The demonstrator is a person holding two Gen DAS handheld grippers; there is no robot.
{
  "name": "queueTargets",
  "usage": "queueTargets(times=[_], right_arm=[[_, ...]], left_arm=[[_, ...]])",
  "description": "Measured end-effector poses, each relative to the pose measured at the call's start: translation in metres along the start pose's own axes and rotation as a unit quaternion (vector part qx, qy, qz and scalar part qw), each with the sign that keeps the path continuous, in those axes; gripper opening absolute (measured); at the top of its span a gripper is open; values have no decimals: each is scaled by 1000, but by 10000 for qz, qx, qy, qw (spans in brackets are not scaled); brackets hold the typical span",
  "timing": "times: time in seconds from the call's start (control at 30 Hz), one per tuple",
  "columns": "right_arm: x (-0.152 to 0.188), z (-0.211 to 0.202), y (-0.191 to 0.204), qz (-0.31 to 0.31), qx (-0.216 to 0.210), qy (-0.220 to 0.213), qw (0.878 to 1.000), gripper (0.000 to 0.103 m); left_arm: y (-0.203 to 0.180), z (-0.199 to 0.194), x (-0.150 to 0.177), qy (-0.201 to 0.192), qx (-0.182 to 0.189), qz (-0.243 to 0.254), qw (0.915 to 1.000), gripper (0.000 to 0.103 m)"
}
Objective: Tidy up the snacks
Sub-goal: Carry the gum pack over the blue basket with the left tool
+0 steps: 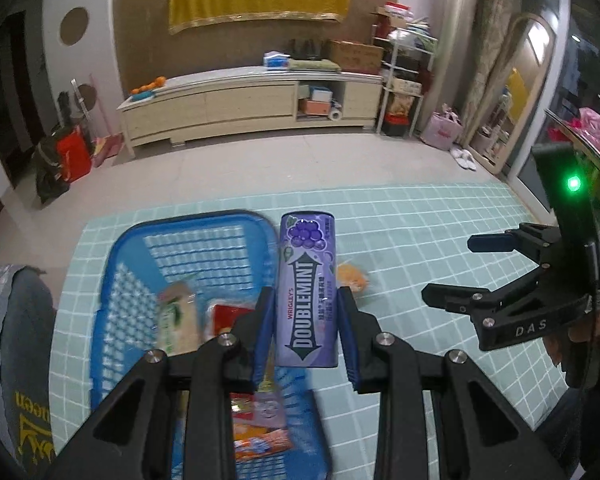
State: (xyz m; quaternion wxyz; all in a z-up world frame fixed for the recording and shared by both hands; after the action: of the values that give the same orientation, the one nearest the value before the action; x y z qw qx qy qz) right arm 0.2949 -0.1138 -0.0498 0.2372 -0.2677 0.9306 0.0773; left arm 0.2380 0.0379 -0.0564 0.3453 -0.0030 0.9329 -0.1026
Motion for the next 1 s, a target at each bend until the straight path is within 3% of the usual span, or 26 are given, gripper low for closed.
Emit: queueTargets(times=[0.3, 0.47, 0.7, 1.0], right_arm=[[-6, 51, 25, -126, -53, 405, 9991, 103], [-9, 79, 34, -122, -73, 571, 9983, 103], [-14, 110, 32, -134, -57, 748, 9971, 103], [-11, 130, 20, -73, 94, 911, 9958, 103]], left_arm=[[53, 9, 25, 297, -319, -530, 9976, 29], [67, 26, 32, 509, -278, -648, 9962, 29], [67, 53, 42, 970, -301, -656, 9927, 29], [64, 64, 43, 1042, -252, -710, 9917, 29]])
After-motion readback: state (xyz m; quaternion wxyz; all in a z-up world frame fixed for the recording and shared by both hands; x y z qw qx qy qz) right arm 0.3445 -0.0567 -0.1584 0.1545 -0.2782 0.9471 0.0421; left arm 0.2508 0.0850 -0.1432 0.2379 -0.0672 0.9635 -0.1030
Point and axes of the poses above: each gripper's, at about its wrist camera, not at the fingertips, and z roughly the way its jaws point, y to its left, x to its underside, the point moved 7 cm from there along z, roughly the way its jaws point, and after that the axes turned 9 degrees about x, right-handed, at the moved point
